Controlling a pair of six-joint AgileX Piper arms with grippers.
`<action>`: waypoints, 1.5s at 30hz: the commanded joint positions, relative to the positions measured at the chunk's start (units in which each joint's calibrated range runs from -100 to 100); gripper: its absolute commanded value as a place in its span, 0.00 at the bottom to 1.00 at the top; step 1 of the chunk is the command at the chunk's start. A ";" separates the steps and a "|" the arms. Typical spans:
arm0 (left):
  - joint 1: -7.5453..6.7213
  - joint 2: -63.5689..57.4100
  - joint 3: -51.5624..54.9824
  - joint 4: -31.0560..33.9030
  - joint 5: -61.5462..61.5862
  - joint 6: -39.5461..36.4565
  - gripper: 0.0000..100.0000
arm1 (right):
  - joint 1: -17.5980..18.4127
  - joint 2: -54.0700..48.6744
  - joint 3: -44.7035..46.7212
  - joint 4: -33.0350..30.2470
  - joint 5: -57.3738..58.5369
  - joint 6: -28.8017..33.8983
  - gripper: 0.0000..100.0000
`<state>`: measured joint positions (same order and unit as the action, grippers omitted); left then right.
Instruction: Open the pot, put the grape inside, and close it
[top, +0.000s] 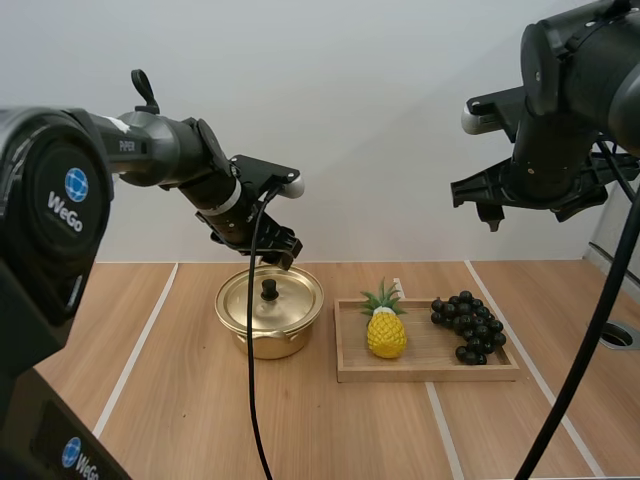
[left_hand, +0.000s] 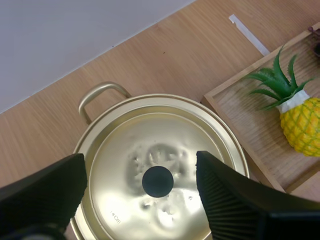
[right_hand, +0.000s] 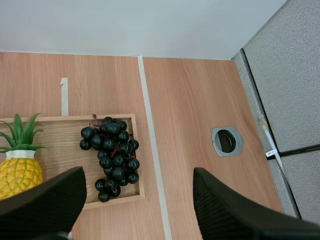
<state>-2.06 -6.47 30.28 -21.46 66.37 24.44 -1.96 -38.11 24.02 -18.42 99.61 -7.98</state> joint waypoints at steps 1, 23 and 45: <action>-0.22 0.96 0.30 -0.66 -0.04 0.23 1.00 | -0.18 -0.54 0.04 -0.37 0.39 0.12 1.00; -0.22 8.82 1.49 -0.55 -3.41 0.23 1.00 | -0.18 -0.54 0.04 -0.37 0.39 0.12 1.00; -0.22 8.66 1.49 -0.67 -9.26 -4.46 0.01 | -0.18 -0.54 0.04 -0.37 -0.01 0.12 1.00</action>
<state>-2.29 3.07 31.57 -22.48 61.82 21.14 -1.96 -38.11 24.02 -18.42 99.61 -7.98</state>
